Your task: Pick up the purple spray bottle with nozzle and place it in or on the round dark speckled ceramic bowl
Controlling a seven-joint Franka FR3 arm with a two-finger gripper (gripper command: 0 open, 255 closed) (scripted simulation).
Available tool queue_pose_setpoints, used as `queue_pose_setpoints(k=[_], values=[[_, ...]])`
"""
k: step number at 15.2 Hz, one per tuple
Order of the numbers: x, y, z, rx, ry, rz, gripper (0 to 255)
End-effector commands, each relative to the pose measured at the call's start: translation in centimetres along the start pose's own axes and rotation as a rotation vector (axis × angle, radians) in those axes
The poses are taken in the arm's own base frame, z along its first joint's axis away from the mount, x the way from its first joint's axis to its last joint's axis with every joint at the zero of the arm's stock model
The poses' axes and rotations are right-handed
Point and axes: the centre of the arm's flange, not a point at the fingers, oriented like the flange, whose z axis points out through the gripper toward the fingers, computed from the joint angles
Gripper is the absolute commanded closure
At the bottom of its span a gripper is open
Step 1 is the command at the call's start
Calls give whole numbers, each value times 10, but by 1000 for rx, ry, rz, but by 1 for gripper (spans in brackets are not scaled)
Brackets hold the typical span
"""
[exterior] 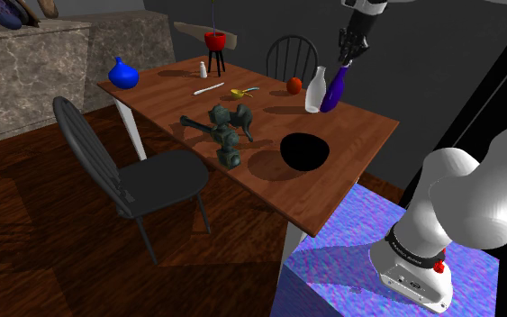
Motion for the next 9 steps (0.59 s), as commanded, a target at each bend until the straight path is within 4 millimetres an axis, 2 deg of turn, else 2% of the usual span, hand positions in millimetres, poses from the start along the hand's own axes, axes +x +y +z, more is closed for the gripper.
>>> queue_pose_setpoints(k=[1, 9], values=[[22, -4, -13, -1, -2, 2, 255], [109, -31, -66, -1, -2, 2, 255]])
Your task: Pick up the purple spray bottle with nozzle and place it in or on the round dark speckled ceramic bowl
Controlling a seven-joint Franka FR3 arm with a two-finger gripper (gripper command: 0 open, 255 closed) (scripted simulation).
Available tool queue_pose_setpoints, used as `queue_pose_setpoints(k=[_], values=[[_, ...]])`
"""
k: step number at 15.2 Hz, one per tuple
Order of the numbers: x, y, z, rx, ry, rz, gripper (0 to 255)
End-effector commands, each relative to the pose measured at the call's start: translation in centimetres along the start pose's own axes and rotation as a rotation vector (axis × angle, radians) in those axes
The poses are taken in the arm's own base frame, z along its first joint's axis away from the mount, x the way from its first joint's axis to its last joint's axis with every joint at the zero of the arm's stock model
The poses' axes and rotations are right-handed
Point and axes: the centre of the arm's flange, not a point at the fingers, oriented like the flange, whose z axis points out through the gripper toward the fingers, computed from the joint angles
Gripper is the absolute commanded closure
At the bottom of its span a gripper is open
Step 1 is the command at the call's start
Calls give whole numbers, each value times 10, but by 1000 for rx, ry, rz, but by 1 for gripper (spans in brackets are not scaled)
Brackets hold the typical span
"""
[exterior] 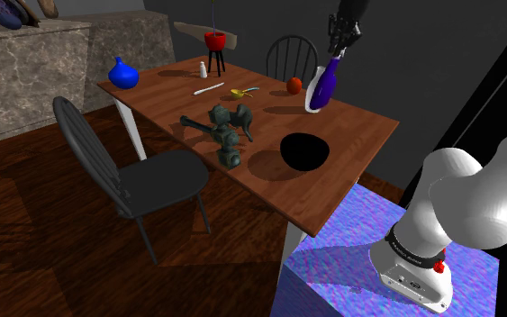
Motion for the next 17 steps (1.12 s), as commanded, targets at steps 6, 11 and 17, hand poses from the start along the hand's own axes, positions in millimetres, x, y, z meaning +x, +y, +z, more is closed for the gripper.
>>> queue_pose_setpoints(k=[6, 11, 17], values=[[78, -23, -45, 0, -1, 2, 255], [86, -30, -29, 0, -1, 2, 255], [87, -38, 1, 0, -1, 2, 255]])
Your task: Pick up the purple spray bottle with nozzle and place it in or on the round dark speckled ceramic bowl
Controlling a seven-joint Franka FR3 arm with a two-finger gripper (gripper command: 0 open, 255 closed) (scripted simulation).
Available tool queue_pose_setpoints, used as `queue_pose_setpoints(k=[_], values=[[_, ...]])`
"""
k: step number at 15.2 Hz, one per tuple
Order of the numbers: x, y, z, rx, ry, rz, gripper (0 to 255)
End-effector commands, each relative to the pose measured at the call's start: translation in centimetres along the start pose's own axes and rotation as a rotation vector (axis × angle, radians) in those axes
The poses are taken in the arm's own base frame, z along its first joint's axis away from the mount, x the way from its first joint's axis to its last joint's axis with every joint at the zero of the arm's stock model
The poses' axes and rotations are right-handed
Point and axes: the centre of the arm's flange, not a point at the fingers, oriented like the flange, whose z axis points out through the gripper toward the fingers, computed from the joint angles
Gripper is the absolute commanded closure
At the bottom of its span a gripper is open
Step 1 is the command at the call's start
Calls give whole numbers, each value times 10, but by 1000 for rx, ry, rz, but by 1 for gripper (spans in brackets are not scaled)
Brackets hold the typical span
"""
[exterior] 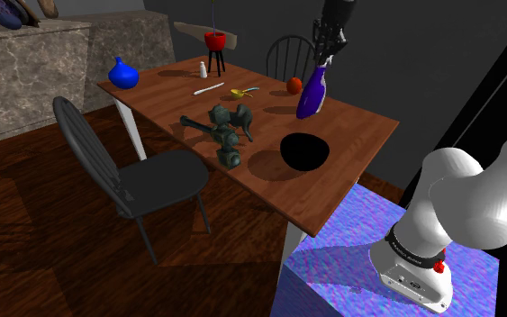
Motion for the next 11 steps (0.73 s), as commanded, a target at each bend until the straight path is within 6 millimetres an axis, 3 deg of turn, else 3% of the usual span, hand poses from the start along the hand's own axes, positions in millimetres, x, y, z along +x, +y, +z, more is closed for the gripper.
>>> queue_pose_setpoints(k=[1, 11], values=[[0, -2, 11, -1, 0, 0, 255], [0, -14, 62, -1, 0, 0, 255]])
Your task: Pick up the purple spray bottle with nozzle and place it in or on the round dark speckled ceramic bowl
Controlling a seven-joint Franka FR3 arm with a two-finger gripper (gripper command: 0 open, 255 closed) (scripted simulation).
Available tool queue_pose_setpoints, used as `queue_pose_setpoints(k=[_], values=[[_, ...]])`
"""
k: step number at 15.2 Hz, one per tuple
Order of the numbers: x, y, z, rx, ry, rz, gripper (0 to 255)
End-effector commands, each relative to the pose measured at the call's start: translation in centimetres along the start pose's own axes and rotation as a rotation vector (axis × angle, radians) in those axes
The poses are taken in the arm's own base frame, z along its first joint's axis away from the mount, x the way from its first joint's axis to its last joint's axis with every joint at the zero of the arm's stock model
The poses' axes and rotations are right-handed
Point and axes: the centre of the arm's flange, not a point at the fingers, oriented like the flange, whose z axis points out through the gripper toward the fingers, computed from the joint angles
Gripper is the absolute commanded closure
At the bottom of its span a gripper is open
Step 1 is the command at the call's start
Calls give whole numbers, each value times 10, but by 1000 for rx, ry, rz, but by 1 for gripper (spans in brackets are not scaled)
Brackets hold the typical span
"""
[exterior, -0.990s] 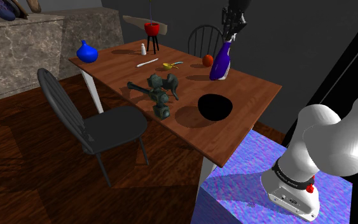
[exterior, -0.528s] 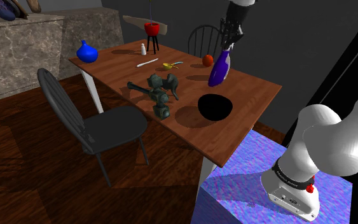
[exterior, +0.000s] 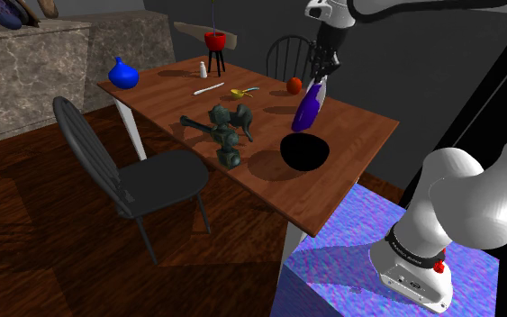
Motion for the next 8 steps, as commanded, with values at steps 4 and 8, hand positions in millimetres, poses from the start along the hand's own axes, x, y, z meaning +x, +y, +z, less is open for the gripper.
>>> queue_pose_setpoints(k=[4, 8], values=[[1, -8, 26, -1, 0, 0, 255], [1, -13, 46, -1, 0, 0, 255]])
